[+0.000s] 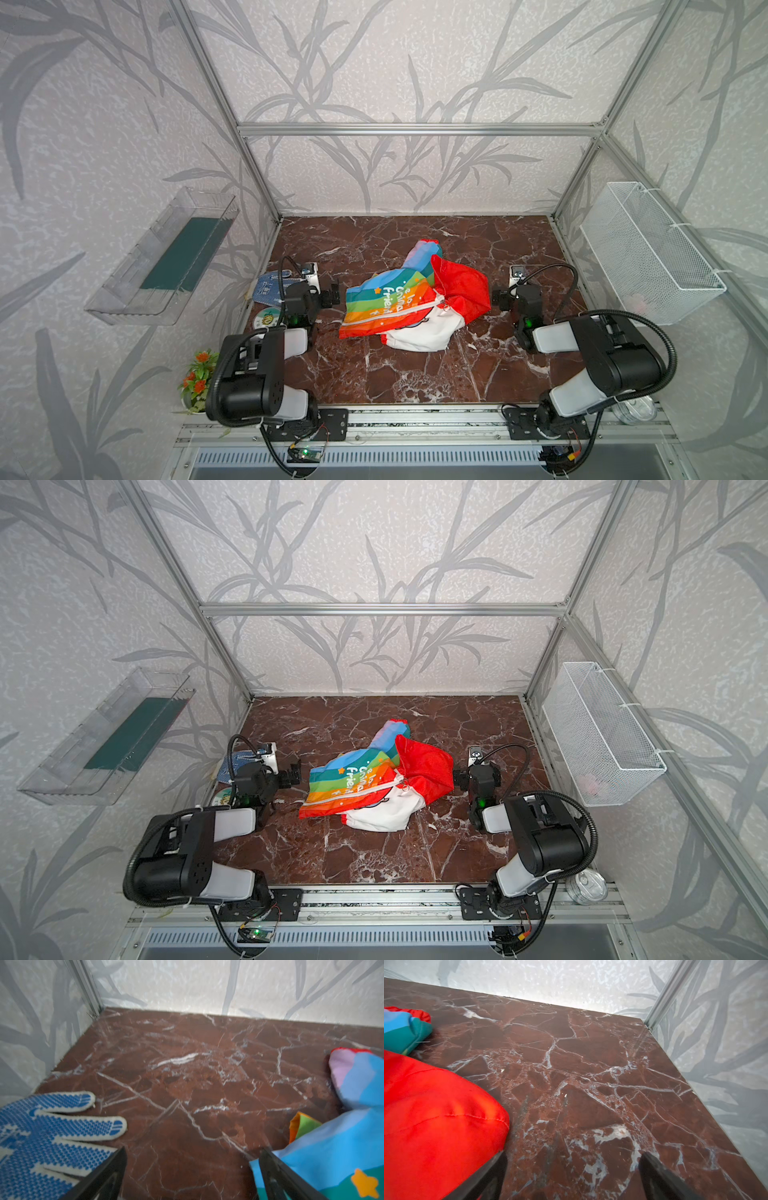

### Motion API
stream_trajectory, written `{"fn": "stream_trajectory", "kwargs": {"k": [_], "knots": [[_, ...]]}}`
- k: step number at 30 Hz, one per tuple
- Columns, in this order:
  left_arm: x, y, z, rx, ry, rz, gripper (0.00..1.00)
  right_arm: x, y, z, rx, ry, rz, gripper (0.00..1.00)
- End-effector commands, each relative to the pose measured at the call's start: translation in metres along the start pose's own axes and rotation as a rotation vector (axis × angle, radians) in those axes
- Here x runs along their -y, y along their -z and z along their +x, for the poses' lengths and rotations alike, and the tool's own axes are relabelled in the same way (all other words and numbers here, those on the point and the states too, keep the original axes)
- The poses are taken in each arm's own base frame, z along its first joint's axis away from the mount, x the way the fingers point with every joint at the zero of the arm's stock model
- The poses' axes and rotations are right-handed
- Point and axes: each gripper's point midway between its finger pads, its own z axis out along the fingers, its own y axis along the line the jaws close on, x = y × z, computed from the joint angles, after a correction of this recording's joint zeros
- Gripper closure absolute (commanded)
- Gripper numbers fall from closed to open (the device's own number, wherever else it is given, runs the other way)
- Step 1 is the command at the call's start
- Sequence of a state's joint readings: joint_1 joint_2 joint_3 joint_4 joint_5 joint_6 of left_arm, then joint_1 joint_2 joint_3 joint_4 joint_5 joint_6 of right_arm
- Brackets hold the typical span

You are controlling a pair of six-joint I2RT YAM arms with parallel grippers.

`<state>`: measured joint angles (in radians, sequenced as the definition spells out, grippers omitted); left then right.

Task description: Zip up the jacket

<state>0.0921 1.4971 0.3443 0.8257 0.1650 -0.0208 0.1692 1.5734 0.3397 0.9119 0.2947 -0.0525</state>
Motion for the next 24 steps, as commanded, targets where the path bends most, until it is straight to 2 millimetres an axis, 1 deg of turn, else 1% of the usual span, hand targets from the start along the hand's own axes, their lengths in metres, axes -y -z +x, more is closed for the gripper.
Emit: {"fn": "stream_trajectory", "kwargs": {"k": [1, 4, 6, 9, 20, 22, 24], "knots": [[0.001, -0.004, -0.023, 0.138, -0.031, -0.003, 0.01, -0.003, -0.003, -0.026, 0.059, -0.010, -0.017, 0.01], [-0.024, 0.001, -0.019, 0.116, 0.035, -0.149, 0.01, -0.002, -0.004, -0.026, 0.069, -0.024, -0.021, 0.01], [-0.032, 0.003, -0.022, 0.158, 0.052, -0.194, 0.01, -0.002, -0.004, -0.025, 0.059, -0.019, -0.022, 0.01], [-0.043, 0.006, -0.020, 0.148, 0.081, -0.262, 0.01, -0.002, -0.004, -0.026, 0.054, -0.020, -0.023, 0.01], [-0.041, 0.003, -0.022, 0.141, 0.071, -0.263, 0.01, -0.003, -0.003, -0.025, 0.054, -0.014, -0.028, 0.01], [-0.042, 0.003, -0.021, 0.141, 0.070, -0.266, 0.01, -0.003, -0.009, -0.023, 0.034, -0.047, -0.096, 0.01], [-0.041, 0.003, -0.020, 0.141, 0.070, -0.263, 0.01, -0.004, -0.008, -0.024, 0.024, -0.044, -0.114, 0.01]]}}
